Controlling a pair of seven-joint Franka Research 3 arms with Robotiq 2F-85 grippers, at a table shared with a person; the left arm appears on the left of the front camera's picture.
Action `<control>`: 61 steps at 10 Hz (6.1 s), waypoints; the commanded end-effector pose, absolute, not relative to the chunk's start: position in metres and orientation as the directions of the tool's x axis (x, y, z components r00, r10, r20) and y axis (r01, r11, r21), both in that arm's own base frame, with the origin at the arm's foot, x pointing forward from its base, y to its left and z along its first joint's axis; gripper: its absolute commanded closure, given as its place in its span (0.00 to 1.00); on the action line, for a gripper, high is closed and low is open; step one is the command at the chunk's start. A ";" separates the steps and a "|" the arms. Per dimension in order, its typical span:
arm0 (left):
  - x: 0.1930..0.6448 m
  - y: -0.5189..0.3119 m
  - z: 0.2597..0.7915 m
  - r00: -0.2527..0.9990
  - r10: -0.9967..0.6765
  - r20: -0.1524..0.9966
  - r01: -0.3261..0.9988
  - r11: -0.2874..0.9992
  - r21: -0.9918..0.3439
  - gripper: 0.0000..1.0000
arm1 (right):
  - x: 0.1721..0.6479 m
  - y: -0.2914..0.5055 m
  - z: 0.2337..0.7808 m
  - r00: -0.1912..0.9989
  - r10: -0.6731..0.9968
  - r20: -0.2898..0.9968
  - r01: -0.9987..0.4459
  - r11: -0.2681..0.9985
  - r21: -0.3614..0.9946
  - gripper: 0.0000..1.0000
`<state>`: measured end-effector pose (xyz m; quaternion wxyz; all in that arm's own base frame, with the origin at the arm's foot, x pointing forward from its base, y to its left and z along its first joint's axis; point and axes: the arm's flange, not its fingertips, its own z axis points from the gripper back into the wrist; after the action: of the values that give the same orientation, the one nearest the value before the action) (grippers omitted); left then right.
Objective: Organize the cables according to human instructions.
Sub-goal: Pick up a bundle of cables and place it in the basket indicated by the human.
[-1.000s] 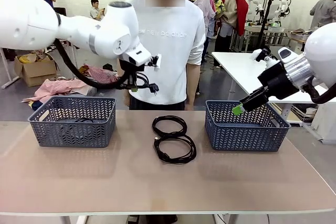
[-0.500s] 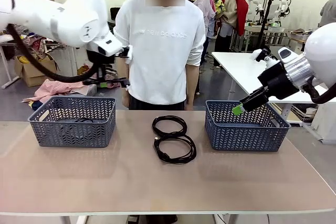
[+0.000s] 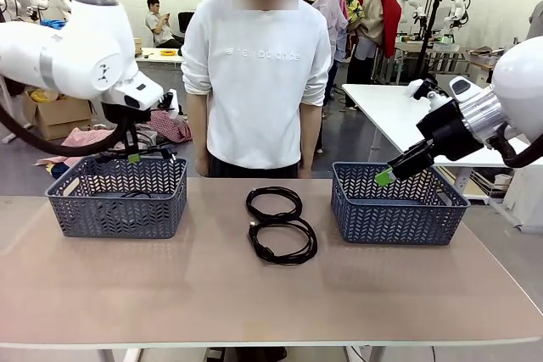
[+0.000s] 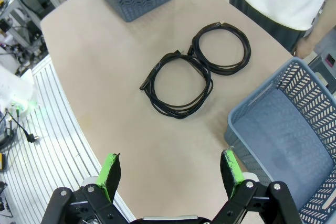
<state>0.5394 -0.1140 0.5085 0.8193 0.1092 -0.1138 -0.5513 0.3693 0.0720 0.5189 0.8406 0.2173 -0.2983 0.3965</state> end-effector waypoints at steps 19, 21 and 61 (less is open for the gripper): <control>0.556 -0.082 0.478 0.487 -0.860 0.155 0.833 0.510 0.212 0.00 | 0.372 0.071 0.516 0.487 0.529 0.695 -0.811 0.570 0.133 0.00; 0.554 -0.083 0.483 0.489 -0.858 0.159 0.835 0.513 0.198 0.00 | 0.372 0.071 0.516 0.487 0.529 0.695 -0.811 0.570 0.133 0.00; 0.433 -0.180 0.491 0.238 -0.796 0.556 0.965 0.258 -0.043 0.00 | 0.372 0.071 0.516 0.487 0.529 0.695 -0.811 0.570 0.133 0.00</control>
<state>0.4325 -0.1806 0.4879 0.7587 -0.1992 -0.2183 -0.5806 0.3693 0.0719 0.5188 0.8407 0.2172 -0.2982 0.3964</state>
